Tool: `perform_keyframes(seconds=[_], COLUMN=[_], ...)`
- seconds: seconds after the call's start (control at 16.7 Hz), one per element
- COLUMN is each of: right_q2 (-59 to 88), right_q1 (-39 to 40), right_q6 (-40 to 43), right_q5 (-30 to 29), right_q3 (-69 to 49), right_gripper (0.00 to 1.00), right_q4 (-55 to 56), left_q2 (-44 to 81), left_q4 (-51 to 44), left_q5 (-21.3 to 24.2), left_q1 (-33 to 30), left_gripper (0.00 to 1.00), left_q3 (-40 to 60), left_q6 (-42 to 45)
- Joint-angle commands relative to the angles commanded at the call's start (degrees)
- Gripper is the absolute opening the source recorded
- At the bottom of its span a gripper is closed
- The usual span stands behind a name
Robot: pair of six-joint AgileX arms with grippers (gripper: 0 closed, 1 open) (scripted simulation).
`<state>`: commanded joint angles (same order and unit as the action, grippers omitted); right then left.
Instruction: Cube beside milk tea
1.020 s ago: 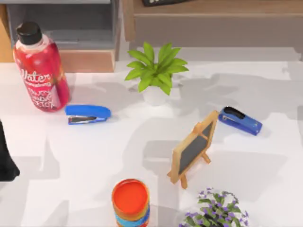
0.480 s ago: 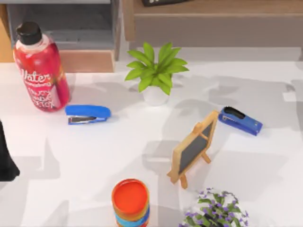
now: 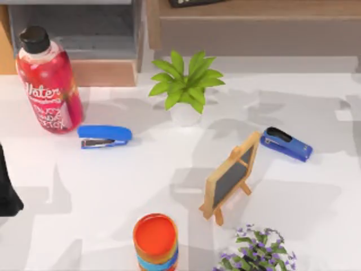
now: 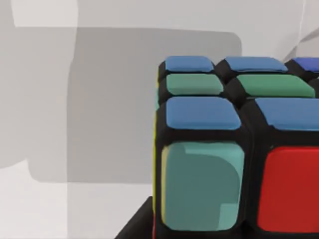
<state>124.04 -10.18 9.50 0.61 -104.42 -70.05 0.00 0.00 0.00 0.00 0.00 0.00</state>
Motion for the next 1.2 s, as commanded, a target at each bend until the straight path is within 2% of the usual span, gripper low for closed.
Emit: perform_keyframes(seconds=[1.14,1.2], right_q2=[0.9,0.9], right_q1=[-0.3,-0.3], right_q6=[0.2,0.2], right_q5=[-0.1,-0.1], right_q3=[3.1,3.1], right_gripper=[0.0,0.08], right_q4=[3.6,3.6], left_q2=[0.0,0.0], left_q4=[0.0,0.0], left_q5=[0.0,0.0], left_q1=[0.0,0.0], left_gripper=[1.0,1.0], left_q3=[0.0,0.0], left_q6=[0.0,0.0])
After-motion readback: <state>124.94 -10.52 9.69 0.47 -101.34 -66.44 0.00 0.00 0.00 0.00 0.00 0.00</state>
